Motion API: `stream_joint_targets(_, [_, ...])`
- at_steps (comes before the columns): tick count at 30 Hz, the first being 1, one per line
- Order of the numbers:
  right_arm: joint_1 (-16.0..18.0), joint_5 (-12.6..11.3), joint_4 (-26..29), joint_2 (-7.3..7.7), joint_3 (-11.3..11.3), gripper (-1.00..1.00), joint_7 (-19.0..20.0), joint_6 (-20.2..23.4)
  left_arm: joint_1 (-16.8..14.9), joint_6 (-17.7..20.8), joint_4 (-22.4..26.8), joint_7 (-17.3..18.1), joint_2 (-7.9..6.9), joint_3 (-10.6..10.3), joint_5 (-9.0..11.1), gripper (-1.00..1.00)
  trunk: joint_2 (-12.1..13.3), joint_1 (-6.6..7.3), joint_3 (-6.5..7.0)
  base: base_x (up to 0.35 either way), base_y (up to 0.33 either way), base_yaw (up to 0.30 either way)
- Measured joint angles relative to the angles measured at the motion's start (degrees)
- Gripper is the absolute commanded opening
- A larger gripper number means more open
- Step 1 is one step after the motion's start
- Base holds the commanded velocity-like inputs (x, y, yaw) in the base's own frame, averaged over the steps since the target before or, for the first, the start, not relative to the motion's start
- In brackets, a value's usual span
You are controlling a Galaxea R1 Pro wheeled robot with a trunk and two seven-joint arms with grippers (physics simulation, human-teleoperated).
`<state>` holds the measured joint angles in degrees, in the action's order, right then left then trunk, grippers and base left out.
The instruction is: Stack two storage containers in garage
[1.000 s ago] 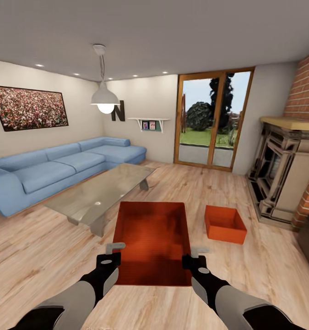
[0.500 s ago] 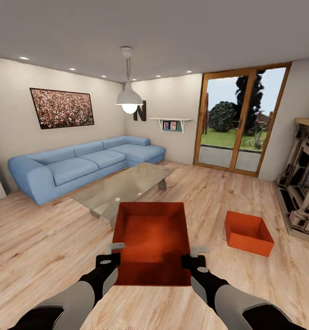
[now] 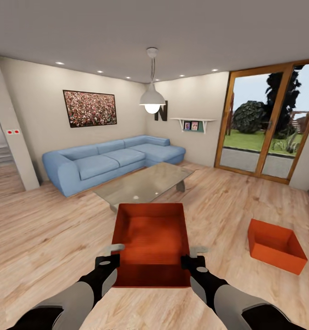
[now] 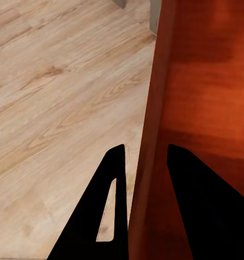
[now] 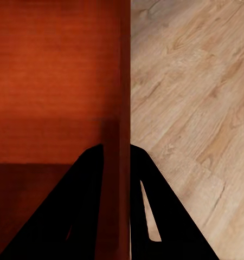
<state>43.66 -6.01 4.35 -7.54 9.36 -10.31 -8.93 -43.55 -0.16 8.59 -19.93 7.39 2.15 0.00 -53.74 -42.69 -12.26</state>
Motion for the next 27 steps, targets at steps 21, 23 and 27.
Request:
stream_joint_targets(21, [0.0, 0.0, 0.0, 0.02, 0.1, -1.0, 0.0, 0.3, 0.0, 0.0, -0.4, 0.0, 0.01, 0.1, 0.0, -1.0, 0.0, 0.0, 0.0, 0.0, 0.0, 0.3])
stream_joint_targets(23, [0.0, 0.0, 0.0, 0.01, 0.1, -1.0, 0.0, 0.3, 0.0, 0.0, -0.4, 0.0, 0.01, 0.2, 0.0, -1.0, 0.0, 0.0, 0.0, 0.0, 0.0, 0.3])
stream_joint_targets(27, [0.0, 0.0, 0.0, 0.06, 0.1, -1.0, 0.1, 0.3, 0.0, -0.1, -0.4, -0.1, 0.05, 0.2, 0.0, -1.0, 0.0, 0.0, 0.0, 0.0, 0.0, 0.3])
